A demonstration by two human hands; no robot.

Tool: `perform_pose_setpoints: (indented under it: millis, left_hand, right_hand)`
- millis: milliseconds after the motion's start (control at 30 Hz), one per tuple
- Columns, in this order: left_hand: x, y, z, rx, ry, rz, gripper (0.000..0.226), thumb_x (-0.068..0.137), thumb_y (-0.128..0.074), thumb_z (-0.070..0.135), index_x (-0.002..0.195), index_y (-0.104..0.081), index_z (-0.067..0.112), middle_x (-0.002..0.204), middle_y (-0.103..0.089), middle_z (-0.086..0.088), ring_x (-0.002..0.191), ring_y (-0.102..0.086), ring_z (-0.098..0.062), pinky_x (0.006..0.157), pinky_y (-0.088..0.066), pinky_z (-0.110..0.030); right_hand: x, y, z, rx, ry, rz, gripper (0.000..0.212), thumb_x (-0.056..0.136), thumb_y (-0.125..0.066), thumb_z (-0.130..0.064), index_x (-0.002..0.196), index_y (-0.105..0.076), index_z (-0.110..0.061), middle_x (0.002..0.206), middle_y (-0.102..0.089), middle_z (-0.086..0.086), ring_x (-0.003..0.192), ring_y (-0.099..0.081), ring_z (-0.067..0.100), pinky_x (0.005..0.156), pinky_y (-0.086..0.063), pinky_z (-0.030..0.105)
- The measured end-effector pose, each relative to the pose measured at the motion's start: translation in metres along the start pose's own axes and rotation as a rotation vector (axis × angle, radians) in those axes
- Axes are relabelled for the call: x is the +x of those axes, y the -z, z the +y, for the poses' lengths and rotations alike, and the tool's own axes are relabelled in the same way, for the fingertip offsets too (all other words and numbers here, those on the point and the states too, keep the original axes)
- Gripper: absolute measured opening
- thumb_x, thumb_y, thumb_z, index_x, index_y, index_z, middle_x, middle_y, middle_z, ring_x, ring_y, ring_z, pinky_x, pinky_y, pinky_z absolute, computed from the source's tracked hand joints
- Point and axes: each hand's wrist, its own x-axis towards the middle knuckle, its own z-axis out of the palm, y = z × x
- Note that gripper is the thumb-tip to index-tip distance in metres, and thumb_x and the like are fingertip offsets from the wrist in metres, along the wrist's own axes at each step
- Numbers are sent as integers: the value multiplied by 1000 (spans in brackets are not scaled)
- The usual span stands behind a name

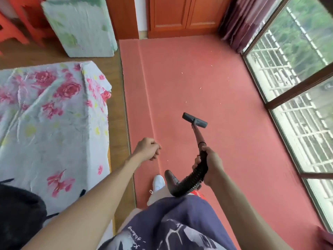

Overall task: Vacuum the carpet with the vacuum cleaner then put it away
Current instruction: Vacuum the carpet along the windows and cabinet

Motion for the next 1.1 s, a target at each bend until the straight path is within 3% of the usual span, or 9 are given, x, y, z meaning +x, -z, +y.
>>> perform_pose_setpoints:
  millis: [200,433,567,833,1100]
  left_hand:
    - [59,-8,88,92,-112,-145,22,90,-47,6,85,-68,6,68,-65,-5,56,-59,-18,58,-52,-28]
    - [127,19,115,223,-54,-294,22,89,-45,3,88,-67,0,65,-61,-6,53,-54,-19,54,-46,-26]
    - [172,57,135,271,-40,-327,22,88,-45,3,85,-67,3,65,-61,-6,51,-52,-17,48,-43,-22]
    - [256,131,175,278,-9,-323,23,87,-45,3,81,-67,5,65,-62,-7,53,-54,-20,54,-46,-28]
    - [301,142,209,268,9,-336,21,88,-47,6,82,-67,7,66,-64,-6,54,-56,-19,54,-47,-27]
  right_hand:
    - [30,-37,-19,-92,44,115,19,87,-61,-19,79,-48,-8,47,-42,8,33,-39,17,38,-36,23]
    - [77,-85,-39,-147,-16,125,22,84,-63,-23,84,-50,-6,50,-46,10,36,-42,19,42,-40,25]
    - [113,-126,-56,-158,-84,121,21,84,-63,-22,80,-51,-6,50,-46,10,36,-43,19,43,-41,25]
    - [160,-224,-90,-114,-137,154,24,91,-57,-22,74,-44,-10,48,-43,10,33,-41,18,41,-38,23]
    - [192,-276,-128,-79,-155,163,23,91,-61,-22,79,-46,-9,51,-44,10,36,-43,19,43,-39,23]
